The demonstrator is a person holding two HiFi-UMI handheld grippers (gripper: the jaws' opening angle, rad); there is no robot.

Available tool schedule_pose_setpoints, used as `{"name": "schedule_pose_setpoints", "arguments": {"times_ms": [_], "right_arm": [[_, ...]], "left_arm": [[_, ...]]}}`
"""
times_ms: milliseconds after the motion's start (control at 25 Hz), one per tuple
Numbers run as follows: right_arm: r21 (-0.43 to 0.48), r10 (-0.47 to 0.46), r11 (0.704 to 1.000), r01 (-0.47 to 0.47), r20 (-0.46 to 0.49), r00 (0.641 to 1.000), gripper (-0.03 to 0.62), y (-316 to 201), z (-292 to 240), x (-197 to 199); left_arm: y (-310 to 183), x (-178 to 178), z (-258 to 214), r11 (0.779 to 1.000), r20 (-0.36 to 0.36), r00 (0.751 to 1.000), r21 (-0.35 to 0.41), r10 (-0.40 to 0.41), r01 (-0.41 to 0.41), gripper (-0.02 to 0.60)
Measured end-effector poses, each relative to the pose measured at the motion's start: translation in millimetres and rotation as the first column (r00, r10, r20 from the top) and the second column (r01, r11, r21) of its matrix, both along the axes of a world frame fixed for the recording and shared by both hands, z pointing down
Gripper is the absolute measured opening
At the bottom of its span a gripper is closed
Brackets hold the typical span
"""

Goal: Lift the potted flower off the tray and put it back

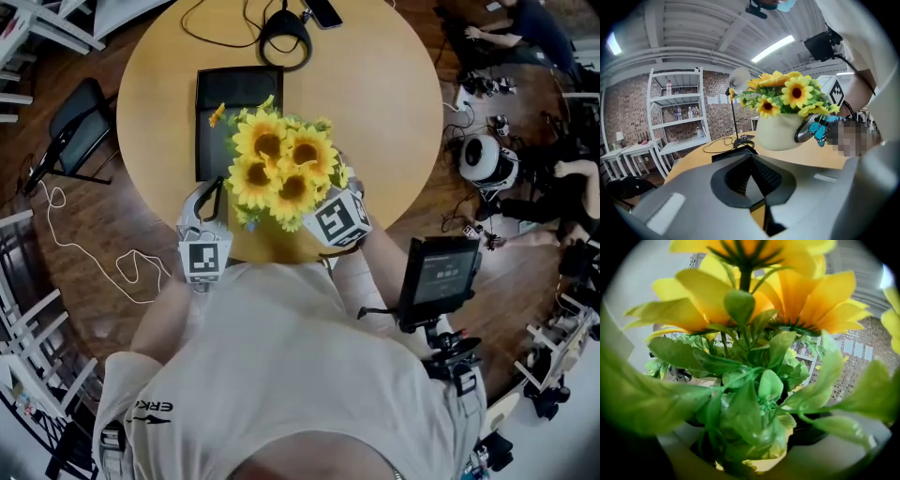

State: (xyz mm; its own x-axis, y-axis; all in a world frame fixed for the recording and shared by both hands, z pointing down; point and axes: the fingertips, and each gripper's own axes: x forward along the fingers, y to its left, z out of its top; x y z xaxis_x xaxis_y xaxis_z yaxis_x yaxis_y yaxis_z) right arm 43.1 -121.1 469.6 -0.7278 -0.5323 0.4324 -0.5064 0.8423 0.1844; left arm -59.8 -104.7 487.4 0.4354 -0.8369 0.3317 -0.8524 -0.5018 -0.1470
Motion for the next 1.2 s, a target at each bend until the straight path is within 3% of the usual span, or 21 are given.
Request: {"name": "schedule_pose_setpoints", "arguments": {"times_ms": [360, 600, 960, 1080, 1200], "right_arm": [[0.049, -0.069, 0.997, 0.066, 0.054, 0.996, 0.522, 75, -36, -10], [0.026, -0.094, 0.995, 0.093, 0.051, 0.994, 0.522, 96, -25, -21], [-0.007, -0.034, 0.999, 0.035, 0.039, 0.999, 0.522, 99, -10, -22], [-0.020, 0.002, 1.000, -0.002, 0.034, 0.999, 0.520, 117, -4, -39], [-0.033, 0.040, 0.999, -0.040, 0.024, 0.999, 0.520, 145, 3, -66]], "left_arm": [[69, -5, -22, 0.998, 0.010, 0.998, 0.037, -0.059, 0.059, 0.002], [82, -15, -11, 0.998, 0.012, 0.998, 0.022, -0.064, 0.064, 0.002], [70, -12, -10, 0.999, -0.016, 1.000, 0.032, 0.008, -0.007, 0.002], [86, -27, -14, 0.999, -0.026, 0.999, 0.022, 0.041, -0.040, 0.002], [109, -49, -18, 0.994, -0.029, 0.995, 0.059, 0.094, -0.092, 0.002]]}}
